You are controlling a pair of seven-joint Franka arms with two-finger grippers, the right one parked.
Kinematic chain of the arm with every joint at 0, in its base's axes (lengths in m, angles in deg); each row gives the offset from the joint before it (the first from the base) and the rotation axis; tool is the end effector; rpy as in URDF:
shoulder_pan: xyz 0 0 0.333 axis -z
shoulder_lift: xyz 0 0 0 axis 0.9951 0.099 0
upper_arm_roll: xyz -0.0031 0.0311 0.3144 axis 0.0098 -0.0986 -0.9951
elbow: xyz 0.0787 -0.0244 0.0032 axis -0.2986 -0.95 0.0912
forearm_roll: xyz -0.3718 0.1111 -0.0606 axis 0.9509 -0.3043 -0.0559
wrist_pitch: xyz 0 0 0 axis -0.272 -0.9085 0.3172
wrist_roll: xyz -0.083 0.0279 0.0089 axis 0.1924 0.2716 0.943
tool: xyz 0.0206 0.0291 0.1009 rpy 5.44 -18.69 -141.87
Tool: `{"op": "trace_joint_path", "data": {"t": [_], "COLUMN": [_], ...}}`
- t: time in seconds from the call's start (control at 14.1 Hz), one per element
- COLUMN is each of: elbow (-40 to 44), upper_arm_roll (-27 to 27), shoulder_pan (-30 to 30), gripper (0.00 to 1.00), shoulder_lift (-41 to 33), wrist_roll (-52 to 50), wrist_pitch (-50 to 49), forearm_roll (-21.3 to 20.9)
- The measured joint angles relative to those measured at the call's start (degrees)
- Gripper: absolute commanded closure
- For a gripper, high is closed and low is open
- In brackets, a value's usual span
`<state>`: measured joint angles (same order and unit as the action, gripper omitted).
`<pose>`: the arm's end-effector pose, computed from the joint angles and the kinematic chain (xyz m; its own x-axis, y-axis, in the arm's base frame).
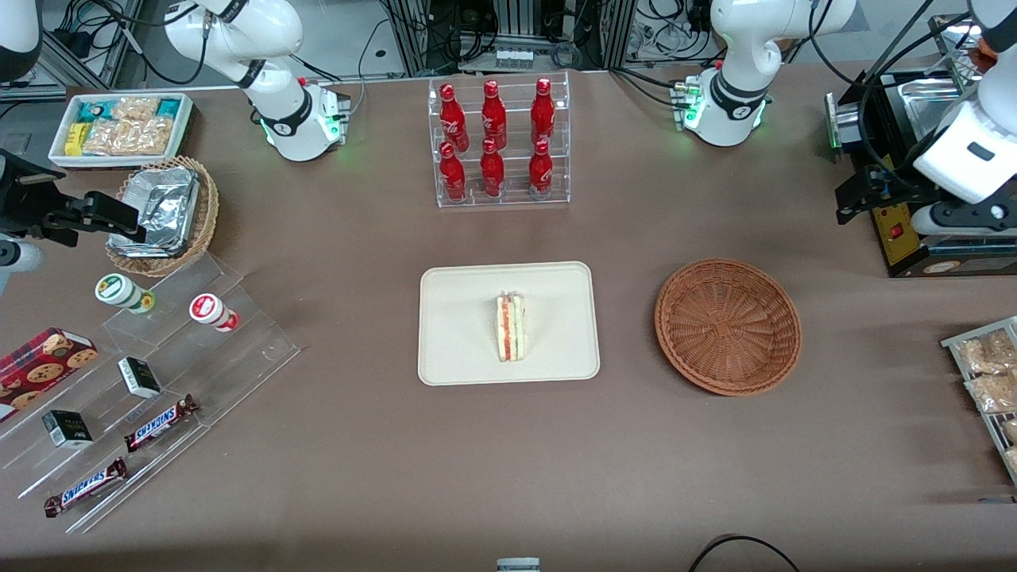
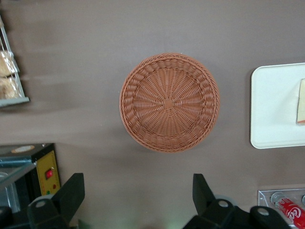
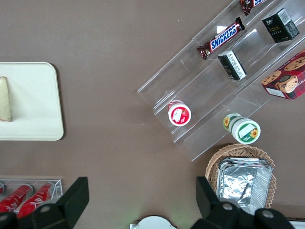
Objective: Place sandwich from basket to tray
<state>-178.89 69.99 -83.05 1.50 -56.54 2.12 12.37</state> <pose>0.5286 -0.0389 0.6274 0.9969 -0.0770 -0.0134 -0.0773 -0.9968 -0.0196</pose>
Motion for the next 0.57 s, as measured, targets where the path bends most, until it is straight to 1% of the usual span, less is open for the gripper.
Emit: {"op": "trace_joint_path", "data": {"t": [0.14,0.35,0.57], "elbow": [0.74,1.65,1.79], "upper_arm_roll": [-1.27,-4.20,-4.82], "shoulder_pan": [0.14,0.74,0.74], "gripper": [0.00,0.00,0.00], "shoulder_lift": [0.01,0.00,0.20], "wrist_roll": [3.22,4.35,4.37], "wrist_pitch": [-0.04,-0.04,-0.04], "forearm_roll": [0.00,0.05,0.05]}}
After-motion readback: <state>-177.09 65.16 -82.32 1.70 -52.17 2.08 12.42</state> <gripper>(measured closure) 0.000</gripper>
